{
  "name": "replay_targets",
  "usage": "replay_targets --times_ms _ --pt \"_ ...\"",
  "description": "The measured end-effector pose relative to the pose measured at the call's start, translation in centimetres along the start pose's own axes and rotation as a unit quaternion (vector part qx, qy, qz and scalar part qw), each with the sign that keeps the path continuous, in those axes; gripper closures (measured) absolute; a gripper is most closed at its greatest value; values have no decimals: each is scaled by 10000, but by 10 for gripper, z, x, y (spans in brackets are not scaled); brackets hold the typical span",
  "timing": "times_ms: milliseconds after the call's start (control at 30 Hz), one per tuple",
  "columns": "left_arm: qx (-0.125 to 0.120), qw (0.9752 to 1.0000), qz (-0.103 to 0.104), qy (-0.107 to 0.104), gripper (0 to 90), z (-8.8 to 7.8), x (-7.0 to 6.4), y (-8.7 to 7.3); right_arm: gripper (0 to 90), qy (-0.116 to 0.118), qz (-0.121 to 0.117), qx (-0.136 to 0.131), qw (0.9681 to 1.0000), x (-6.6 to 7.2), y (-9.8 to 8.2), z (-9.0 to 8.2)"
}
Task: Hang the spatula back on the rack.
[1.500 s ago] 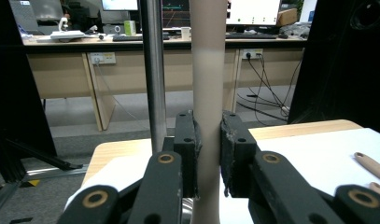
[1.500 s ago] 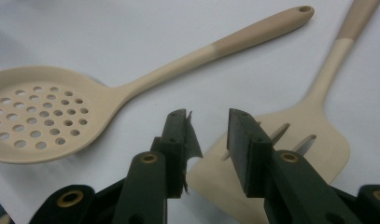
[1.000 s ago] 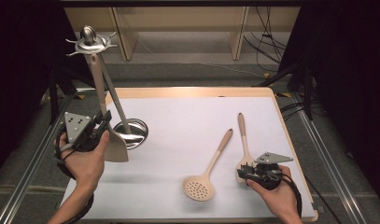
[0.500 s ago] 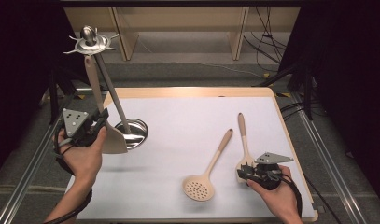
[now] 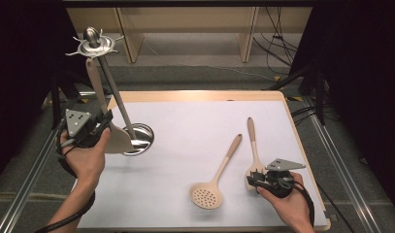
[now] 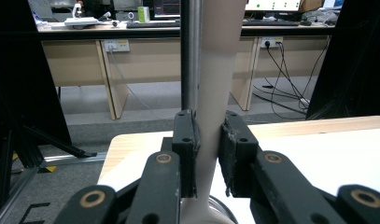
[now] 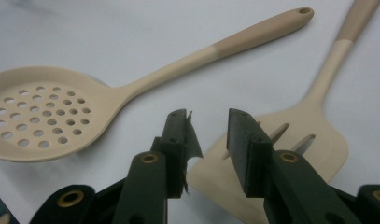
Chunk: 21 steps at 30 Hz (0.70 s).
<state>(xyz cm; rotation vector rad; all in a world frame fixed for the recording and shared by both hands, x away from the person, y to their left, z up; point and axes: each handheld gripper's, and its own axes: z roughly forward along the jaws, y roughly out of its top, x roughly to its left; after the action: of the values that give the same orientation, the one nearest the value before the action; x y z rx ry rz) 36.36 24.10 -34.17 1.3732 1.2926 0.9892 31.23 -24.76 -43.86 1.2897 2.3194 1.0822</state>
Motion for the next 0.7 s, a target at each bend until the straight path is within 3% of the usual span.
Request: replay_targets --times_ms 167,200,233,300,700 --pt "12 10000 3 -45 760 1 5 1 687 19 28 10 10000 0 0 1" --pt "12 10000 3 -45 760 1 5 1 687 37 120 42 9999 2 0 0" --pt "29 9999 7 -102 760 0 4 1 687 -3 -20 27 10000 0 0 0" --pt "45 9998 -19 -194 760 0 3 0 686 -9 -44 15 10000 0 0 0" --pt "110 9993 17 -362 686 -3 4 -3 676 -6 -15 14 10000 0 0 0"
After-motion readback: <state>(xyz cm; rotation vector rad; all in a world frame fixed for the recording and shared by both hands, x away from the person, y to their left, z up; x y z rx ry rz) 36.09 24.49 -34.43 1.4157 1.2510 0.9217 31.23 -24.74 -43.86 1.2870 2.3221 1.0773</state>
